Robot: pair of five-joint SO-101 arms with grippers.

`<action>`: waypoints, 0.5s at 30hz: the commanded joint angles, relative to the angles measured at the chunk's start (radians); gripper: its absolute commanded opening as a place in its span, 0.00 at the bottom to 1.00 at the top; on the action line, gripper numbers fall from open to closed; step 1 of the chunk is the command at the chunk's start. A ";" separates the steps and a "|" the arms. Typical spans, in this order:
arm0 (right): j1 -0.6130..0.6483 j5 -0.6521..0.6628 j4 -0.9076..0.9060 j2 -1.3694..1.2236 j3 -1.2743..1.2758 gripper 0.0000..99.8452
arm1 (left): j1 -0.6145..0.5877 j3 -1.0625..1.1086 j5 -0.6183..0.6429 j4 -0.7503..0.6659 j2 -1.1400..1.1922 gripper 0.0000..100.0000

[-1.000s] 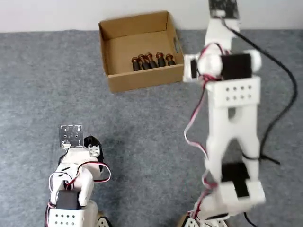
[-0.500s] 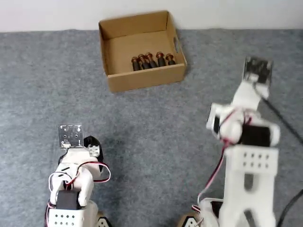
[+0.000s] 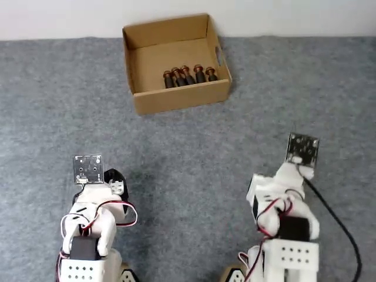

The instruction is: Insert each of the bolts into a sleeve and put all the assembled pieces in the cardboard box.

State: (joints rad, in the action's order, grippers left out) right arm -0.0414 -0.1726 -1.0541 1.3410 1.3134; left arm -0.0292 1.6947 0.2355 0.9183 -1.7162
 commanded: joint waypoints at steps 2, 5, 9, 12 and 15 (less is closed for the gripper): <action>-0.010 0.057 0.018 0.154 0.124 0.01 | -0.003 -0.005 0.008 0.006 -0.003 0.01; -0.010 0.083 0.008 0.298 0.215 0.01 | -0.003 -0.005 0.008 0.006 -0.003 0.01; -0.002 0.123 -0.044 0.481 0.311 0.01 | -0.003 -0.005 0.008 0.006 -0.003 0.01; -0.007 0.117 -0.062 0.464 0.341 0.01 | -0.003 -0.005 0.008 0.006 -0.003 0.01; -0.010 0.117 -0.073 0.452 0.356 0.01 | -0.003 -0.005 0.008 0.006 -0.003 0.01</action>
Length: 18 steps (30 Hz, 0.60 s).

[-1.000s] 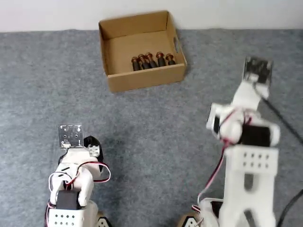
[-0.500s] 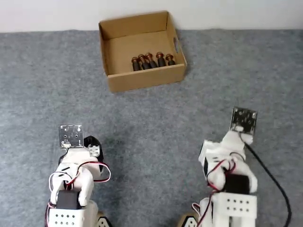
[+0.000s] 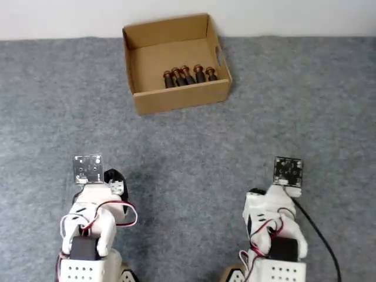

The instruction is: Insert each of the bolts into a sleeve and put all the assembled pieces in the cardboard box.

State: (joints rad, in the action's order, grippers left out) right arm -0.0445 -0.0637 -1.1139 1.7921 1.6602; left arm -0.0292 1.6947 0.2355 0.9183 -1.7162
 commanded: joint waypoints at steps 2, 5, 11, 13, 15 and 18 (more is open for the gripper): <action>-0.001 0.008 -0.036 0.013 0.023 0.01 | -0.003 -0.005 0.008 0.006 -0.003 0.01; -0.004 0.011 -0.064 0.021 0.025 0.01 | -0.003 -0.005 0.008 0.006 -0.003 0.01; -0.008 0.012 -0.189 0.021 0.025 0.01 | -0.003 -0.005 0.008 0.006 -0.003 0.01; -0.008 0.012 -0.193 0.021 0.025 0.01 | -0.003 -0.005 0.008 0.006 -0.003 0.01; -0.008 0.012 -0.193 0.021 0.025 0.01 | -0.003 -0.005 0.008 0.006 -0.003 0.01; -0.005 0.012 -0.193 0.021 0.025 0.01 | -0.003 -0.005 0.008 0.006 -0.003 0.01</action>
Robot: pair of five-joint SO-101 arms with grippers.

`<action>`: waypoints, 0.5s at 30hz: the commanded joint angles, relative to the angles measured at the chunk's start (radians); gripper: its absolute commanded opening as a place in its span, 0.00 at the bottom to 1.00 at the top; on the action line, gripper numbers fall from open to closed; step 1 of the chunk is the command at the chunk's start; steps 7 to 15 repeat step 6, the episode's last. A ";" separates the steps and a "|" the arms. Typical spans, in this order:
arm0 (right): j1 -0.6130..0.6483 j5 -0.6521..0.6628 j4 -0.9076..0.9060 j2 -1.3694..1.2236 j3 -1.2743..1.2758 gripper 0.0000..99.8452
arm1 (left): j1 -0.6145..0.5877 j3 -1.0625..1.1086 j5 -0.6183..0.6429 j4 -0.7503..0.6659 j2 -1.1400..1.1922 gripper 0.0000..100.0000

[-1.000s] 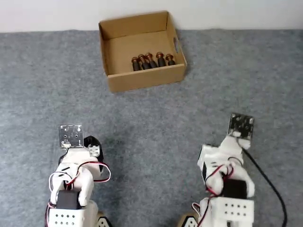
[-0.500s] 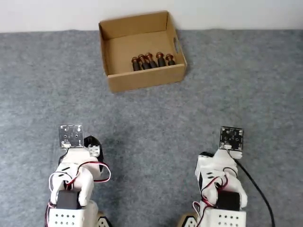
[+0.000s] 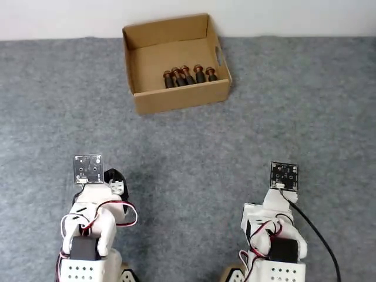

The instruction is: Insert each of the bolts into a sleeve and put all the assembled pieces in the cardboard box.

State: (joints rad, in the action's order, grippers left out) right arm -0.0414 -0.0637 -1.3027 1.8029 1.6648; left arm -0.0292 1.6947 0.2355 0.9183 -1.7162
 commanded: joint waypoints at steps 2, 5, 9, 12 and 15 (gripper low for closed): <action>-0.008 0.012 -0.004 0.010 0.020 0.01 | -0.003 -0.005 0.008 0.006 -0.003 0.01; -0.007 0.012 -0.004 0.010 0.020 0.01 | -0.003 -0.005 0.008 0.006 -0.003 0.01; -0.007 0.012 -0.004 0.010 0.020 0.01 | -0.003 -0.005 0.008 0.006 -0.003 0.01; -0.007 0.012 -0.004 0.010 0.020 0.01 | -0.003 -0.005 0.008 0.006 -0.003 0.01; -0.007 0.012 -0.004 0.010 0.020 0.01 | -0.003 -0.005 0.008 0.006 -0.003 0.01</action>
